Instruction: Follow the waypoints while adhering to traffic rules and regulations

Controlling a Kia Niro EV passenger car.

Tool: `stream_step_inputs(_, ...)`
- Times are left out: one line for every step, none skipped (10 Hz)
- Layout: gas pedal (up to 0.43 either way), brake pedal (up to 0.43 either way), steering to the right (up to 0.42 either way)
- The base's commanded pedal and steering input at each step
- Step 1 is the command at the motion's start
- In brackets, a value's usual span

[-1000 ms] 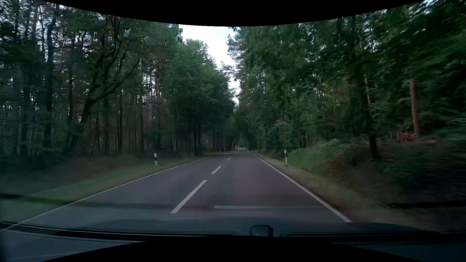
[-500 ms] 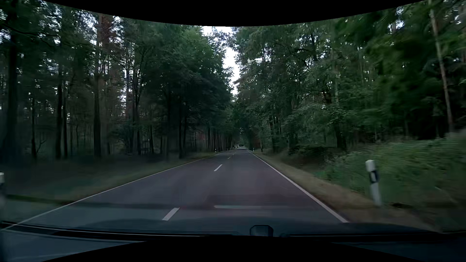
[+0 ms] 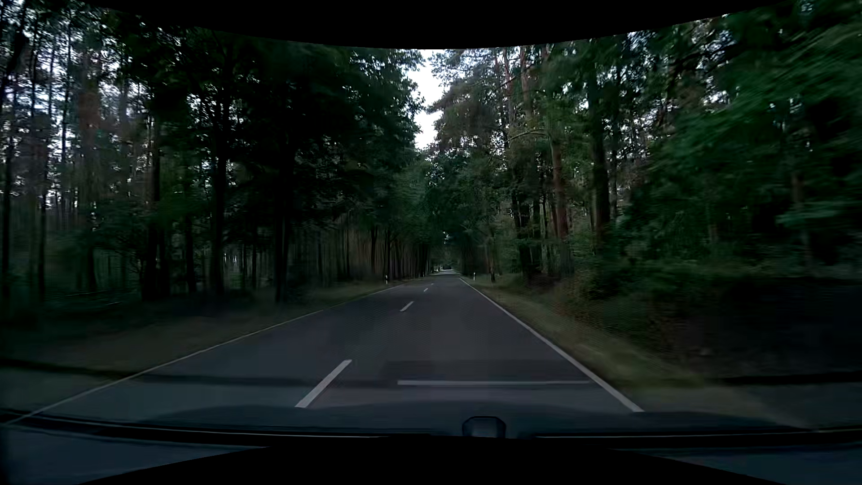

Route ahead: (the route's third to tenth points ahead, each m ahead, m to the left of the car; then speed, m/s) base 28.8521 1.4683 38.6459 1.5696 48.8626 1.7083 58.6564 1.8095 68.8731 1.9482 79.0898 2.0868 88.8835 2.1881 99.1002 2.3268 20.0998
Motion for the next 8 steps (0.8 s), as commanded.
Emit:
stream_step_inputs(0.461,0.0,-0.006)
stream_step_inputs(0.461,0.0,-0.006)
stream_step_inputs(0.469,0.0,-0.006)
stream_step_inputs(0.469,0.0,-0.006)
stream_step_inputs(0.469,0.0,-0.006)
stream_step_inputs(0.469,0.0,-0.006)
stream_step_inputs(0.469,0.0,-0.006)
stream_step_inputs(0.469,0.0,-0.005)
